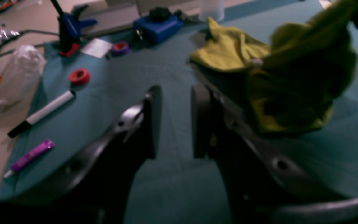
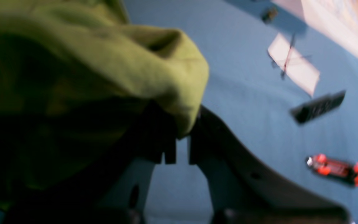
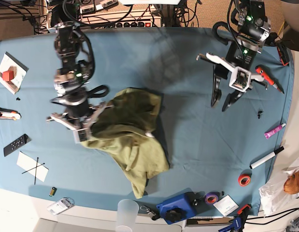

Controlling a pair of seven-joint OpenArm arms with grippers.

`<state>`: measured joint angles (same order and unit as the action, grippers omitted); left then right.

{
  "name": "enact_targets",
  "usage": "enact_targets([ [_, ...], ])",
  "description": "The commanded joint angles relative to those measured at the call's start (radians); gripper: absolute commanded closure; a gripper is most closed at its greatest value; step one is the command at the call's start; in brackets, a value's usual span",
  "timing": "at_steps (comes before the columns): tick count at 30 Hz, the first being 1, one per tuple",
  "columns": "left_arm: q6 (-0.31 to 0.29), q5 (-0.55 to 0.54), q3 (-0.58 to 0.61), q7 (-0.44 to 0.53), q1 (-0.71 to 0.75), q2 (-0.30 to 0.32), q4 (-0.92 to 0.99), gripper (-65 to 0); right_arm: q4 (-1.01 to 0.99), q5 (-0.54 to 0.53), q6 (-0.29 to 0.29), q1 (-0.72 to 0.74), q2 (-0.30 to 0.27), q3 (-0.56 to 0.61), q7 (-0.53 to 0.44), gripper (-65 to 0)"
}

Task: Layout the t-shirt on the table in an organized manner, then fold the t-shirt properly
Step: 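Drag the shirt with the right gripper away from the left gripper, then grasp the shirt edge with the left gripper beside the right gripper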

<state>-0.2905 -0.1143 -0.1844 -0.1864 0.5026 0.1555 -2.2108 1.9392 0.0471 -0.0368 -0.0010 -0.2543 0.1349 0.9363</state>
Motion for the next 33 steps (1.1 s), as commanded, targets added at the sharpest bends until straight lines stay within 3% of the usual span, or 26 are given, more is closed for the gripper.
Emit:
enact_targets([
  [1, 0.000, -0.003, -0.001, 0.027, -0.011, 0.003, -0.003, -17.6, 0.019, -0.016, 0.005, 0.013, -0.006, -0.037, -0.024, 0.0],
  [7, -0.078, -0.002, 0.072, 0.027, -0.078, 0.003, 0.123, -17.7, 0.019, -0.146, -0.027, 0.013, -0.006, -0.249, -0.050, 0.0],
  [16, -0.066, 0.019, 0.375, 0.028, -0.253, 0.002, 0.328, -17.7, 0.016, -0.261, -0.068, -0.024, -0.006, -0.512, -0.035, 0.0],
  [20, -0.066, 0.166, 0.520, 0.028, -0.369, 0.002, 0.394, -18.0, 0.016, -0.268, -0.082, -0.089, -0.006, -0.568, -0.034, 0.0],
  [22, -0.033, 0.237, 0.587, 0.028, -0.425, -0.006, 0.436, -20.5, 0.016, -0.282, -0.092, -0.117, -0.006, -0.582, -0.035, 0.0],
  [25, 0.093, 0.286, 0.657, 0.028, -0.495, -0.032, 0.508, -22.2, 0.016, -0.286, -0.101, -0.137, -0.006, -0.588, -0.037, 0.0],
  [27, 0.138, 0.287, 0.682, 0.027, -0.536, -0.050, 0.554, -22.2, 0.016, -0.286, -0.102, -0.137, -0.006, -0.588, -0.036, 0.0],
  [33, 0.088, 0.288, 0.693, 0.027, -0.653, -0.114, 0.729, -22.2, 0.016, -0.285, -0.102, -0.138, -0.006, -0.588, -0.034, 0.0],
])
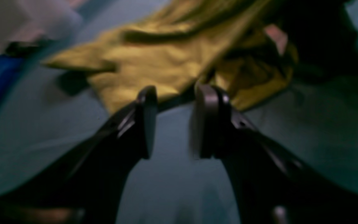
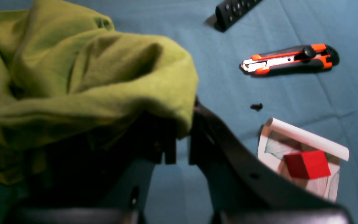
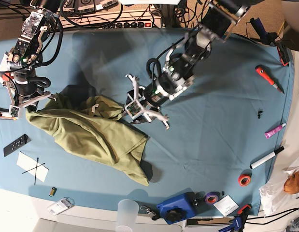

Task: Layout the t-shirt on the table in an organized manner, then fold the t-shirt properly
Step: 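Grasp the shirt edge with the left gripper beside the right gripper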

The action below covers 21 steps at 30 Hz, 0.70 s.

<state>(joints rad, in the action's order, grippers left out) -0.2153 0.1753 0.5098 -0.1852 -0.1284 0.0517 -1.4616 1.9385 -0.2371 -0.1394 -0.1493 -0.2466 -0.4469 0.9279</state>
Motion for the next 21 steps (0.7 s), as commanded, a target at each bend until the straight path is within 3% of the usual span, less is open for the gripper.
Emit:
enact_targets([
  [1, 0.011, 0.009, -0.002, 0.027, -0.043, -0.019, 0.016, -22.2, 0.017, -0.002, 0.000, 0.011, -0.014, -0.006, -0.026, 0.0],
  [6, 0.012, 0.148, -0.002, 0.027, -0.138, -0.037, 0.146, -22.9, 0.017, 0.000, -0.001, 0.011, -0.014, -0.006, -0.026, 0.0],
  [12, 0.011, 0.286, -0.002, 0.029, -0.219, -0.037, 0.248, -36.9, 0.017, 0.006, -0.026, 0.011, -0.014, -0.006, -0.026, 0.0],
  [16, 0.011, 0.319, -0.002, 0.032, -0.256, -0.038, 0.314, -39.1, 0.017, 0.006, -0.026, 0.011, -0.014, -0.006, -0.026, 0.0],
  [18, -0.005, 0.320, -0.002, 0.064, -0.266, -0.037, 0.336, -39.1, 0.017, 0.006, -0.026, 0.011, -0.014, -0.006, -0.026, 0.0],
  [21, -0.080, 0.320, -0.002, 0.120, -0.273, -0.038, 0.355, -39.1, 0.017, 0.006, -0.026, 0.011, -0.014, -0.006, -0.026, 0.0],
])
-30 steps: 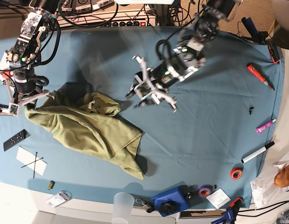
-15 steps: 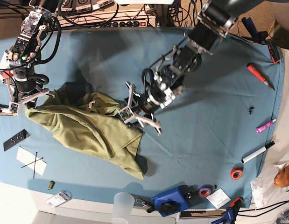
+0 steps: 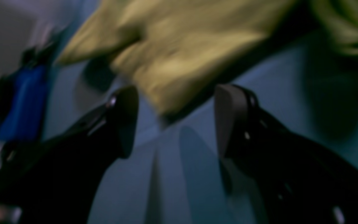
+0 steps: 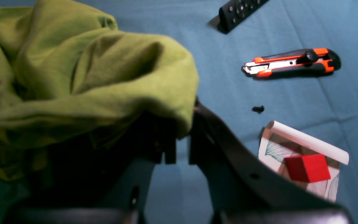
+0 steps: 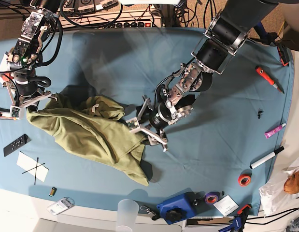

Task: Layout the t-shirt on the table in an organized manner, then fold the t-shirt properly
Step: 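Grasp the shirt edge with the left gripper beside the right gripper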

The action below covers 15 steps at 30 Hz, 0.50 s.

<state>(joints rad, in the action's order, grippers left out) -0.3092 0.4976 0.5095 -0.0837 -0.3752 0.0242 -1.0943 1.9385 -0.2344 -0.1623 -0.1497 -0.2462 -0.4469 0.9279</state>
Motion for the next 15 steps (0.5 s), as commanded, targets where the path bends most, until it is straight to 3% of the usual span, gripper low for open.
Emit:
enact_targets([
  [1, 0.004, -0.003, -0.001, 0.035, -0.026, -0.011, -0.009, -39.1, 0.017, 0.003, -0.003, 0.011, -0.014, -0.006, -0.026, 0.0],
  [9, 0.039, -0.004, -0.001, 0.040, -0.073, -0.014, 0.049, -38.5, 0.017, -0.002, -0.005, 0.011, -0.014, -0.006, -0.019, 0.0],
  [15, 0.034, -0.004, -0.001, 0.040, -0.136, -0.048, 0.146, -38.4, 0.018, -0.042, -0.059, 0.011, -0.014, -0.006, -0.020, 0.0],
])
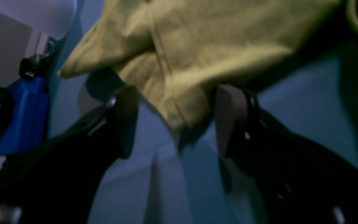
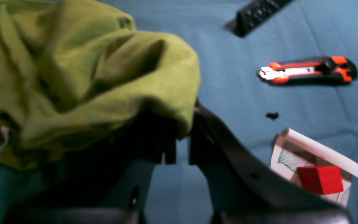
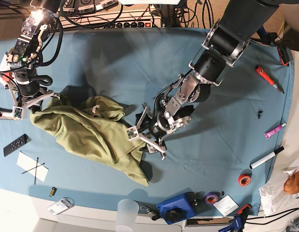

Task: Layout the t-shirt on the table in an organized manner, then fold the t-shirt properly
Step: 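Grasp the shirt edge with the left gripper beside the right gripper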

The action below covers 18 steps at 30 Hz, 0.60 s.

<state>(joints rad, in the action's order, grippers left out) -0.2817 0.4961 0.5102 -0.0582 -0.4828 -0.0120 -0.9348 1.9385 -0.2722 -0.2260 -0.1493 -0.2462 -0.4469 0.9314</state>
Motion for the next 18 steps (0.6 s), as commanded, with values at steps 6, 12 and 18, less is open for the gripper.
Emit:
enact_targets([
  [6, -0.019, -0.003, -0.002, 0.015, -0.047, -0.044, 0.050, -32.4, 0.018, -0.004, 0.005, 0.011, -0.014, -0.006, -0.025, 0.0],
  [12, 0.019, -0.114, -0.002, 0.015, -0.047, -0.041, 0.050, -1.1, 0.018, -0.004, 0.005, 0.011, -0.014, -0.006, -0.027, 0.0],
  [18, 0.051, -0.153, -0.002, 0.014, -0.050, -0.040, 0.050, 0.0, 0.018, 0.003, 0.005, 0.014, -0.024, -0.006, -0.089, 0.0],
])
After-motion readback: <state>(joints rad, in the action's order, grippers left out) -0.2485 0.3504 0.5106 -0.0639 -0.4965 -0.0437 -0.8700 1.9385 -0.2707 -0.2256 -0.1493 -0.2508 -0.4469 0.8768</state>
